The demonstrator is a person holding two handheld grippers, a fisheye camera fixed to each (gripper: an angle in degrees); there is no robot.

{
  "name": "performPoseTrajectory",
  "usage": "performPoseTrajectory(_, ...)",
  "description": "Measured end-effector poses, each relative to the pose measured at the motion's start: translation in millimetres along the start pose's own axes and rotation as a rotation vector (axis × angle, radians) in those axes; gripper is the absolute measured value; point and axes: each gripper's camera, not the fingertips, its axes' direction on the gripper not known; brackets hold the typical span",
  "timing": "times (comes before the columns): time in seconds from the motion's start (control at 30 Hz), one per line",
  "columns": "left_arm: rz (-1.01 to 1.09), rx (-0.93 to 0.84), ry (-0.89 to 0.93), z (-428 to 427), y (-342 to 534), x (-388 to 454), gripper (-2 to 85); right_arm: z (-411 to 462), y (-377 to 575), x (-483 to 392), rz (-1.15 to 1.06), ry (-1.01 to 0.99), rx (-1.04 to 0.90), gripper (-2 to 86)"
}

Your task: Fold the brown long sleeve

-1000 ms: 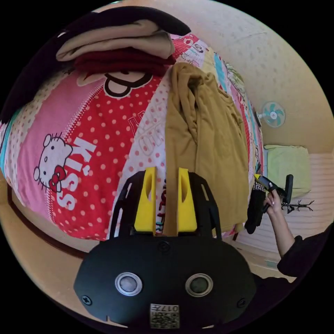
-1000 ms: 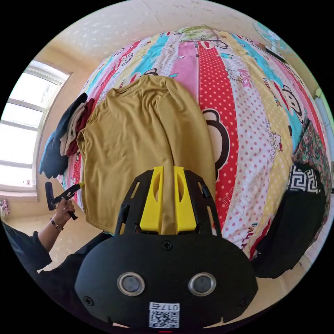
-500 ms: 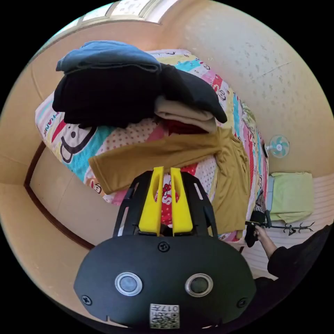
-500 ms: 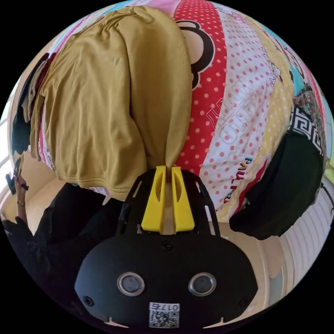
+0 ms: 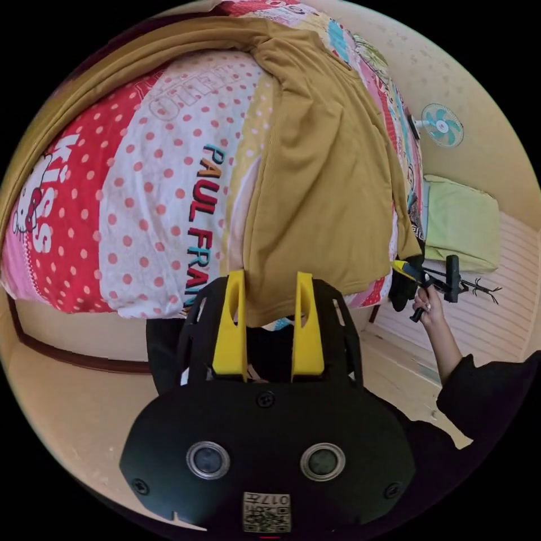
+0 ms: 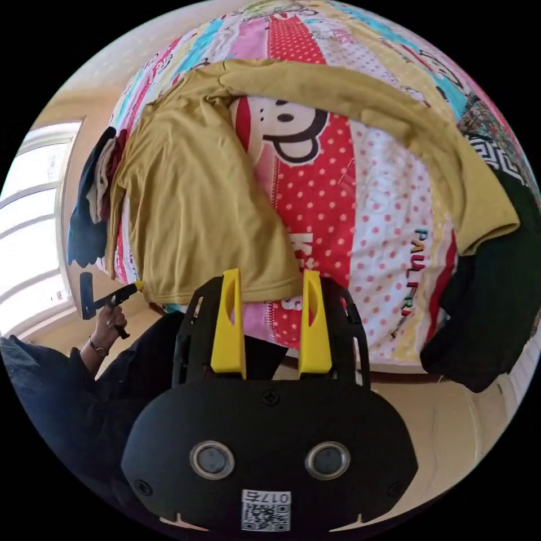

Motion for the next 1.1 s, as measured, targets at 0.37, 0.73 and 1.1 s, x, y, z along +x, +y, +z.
performPoseTrajectory(0.37, -0.124, -0.093, 0.016, -55.5, 122.4, -38.2, 5.0, -50.1, 137.0, 28.6, 0.006, -0.157, -0.187, 6.8)
performPoseTrajectory(0.73, -0.259, 0.071, 0.015, -67.0, 142.3, 3.3, 6.5, -163.4, 80.7, 232.2, 0.847, -0.481, 0.613, 12.9)
performPoseTrajectory(1.1, -0.312, 0.06, 0.07, -76.8, 166.5, 8.8, 6.2, -197.1, 76.5, 206.1, 0.72, -0.111, 0.685, 2.9)
